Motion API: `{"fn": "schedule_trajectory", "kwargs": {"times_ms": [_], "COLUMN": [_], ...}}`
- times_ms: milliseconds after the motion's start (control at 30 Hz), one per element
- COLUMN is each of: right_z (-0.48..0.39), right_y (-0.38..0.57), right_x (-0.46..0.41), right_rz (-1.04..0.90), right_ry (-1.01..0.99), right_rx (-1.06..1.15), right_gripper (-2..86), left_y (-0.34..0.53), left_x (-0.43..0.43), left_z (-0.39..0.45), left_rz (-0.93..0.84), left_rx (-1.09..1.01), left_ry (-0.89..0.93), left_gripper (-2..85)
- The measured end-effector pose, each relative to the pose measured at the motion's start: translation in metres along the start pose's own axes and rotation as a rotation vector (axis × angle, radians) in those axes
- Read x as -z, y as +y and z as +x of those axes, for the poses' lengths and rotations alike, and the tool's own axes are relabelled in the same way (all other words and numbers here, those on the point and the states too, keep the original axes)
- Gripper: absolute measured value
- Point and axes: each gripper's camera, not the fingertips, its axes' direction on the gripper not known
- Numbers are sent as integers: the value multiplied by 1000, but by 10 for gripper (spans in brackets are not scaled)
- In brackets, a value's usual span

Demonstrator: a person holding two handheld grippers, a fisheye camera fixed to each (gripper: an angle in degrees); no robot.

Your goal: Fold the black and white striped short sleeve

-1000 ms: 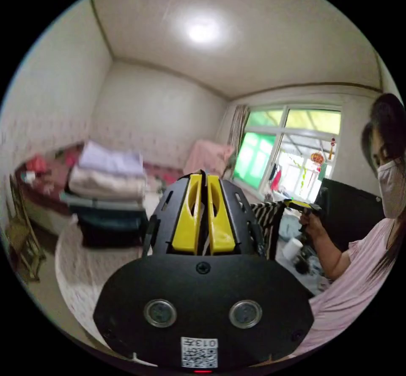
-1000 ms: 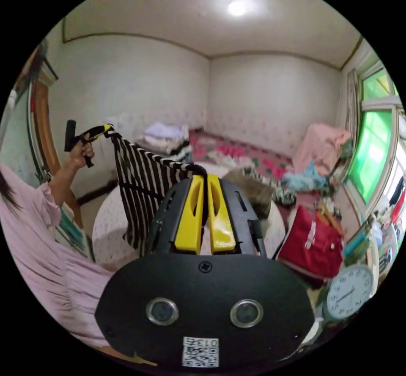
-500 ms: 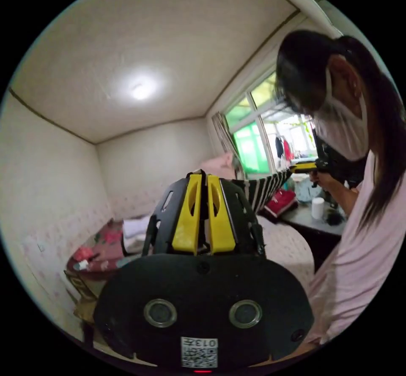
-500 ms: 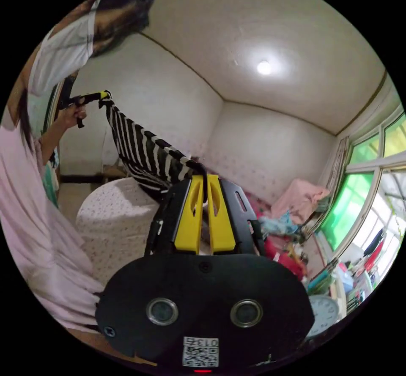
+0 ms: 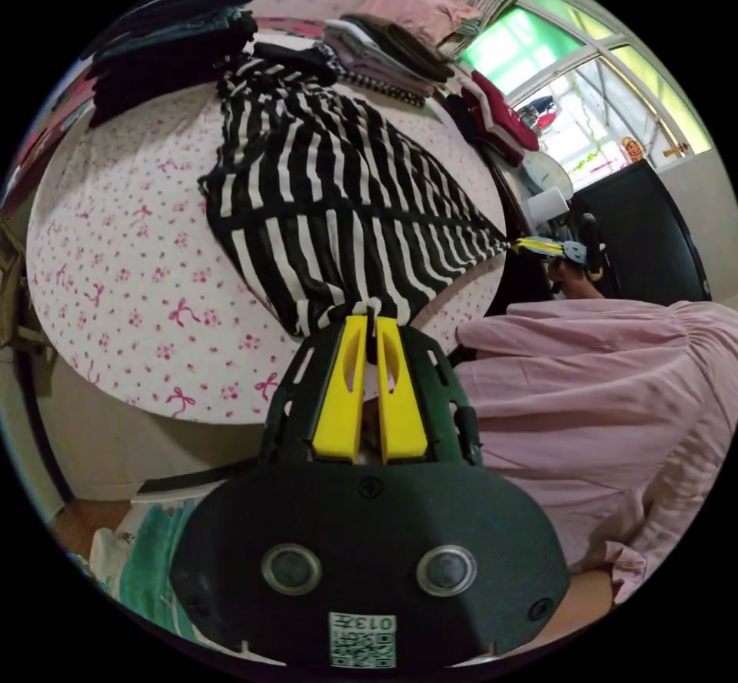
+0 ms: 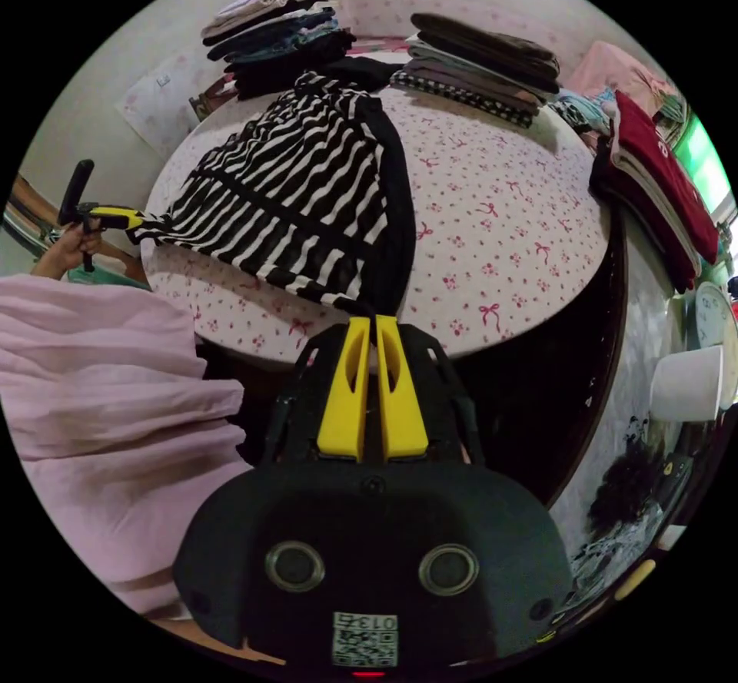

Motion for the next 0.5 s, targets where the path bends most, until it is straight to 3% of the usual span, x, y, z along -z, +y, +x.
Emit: {"fn": "schedule_trajectory", "kwargs": {"times_ms": [233, 500], "right_z": [-1, -3], "right_y": [15, 20], "right_x": [26, -27], "right_rz": [41, -90], "right_ry": [-15, -15], "right_rx": [68, 62], "right_gripper": [11, 45], "left_y": [0, 22], "left_x": [16, -15], "left_z": [-19, -72], "left_rz": [-91, -138], "left_rx": [-71, 103], "left_ry": [75, 111], "left_gripper": [6, 11]}}
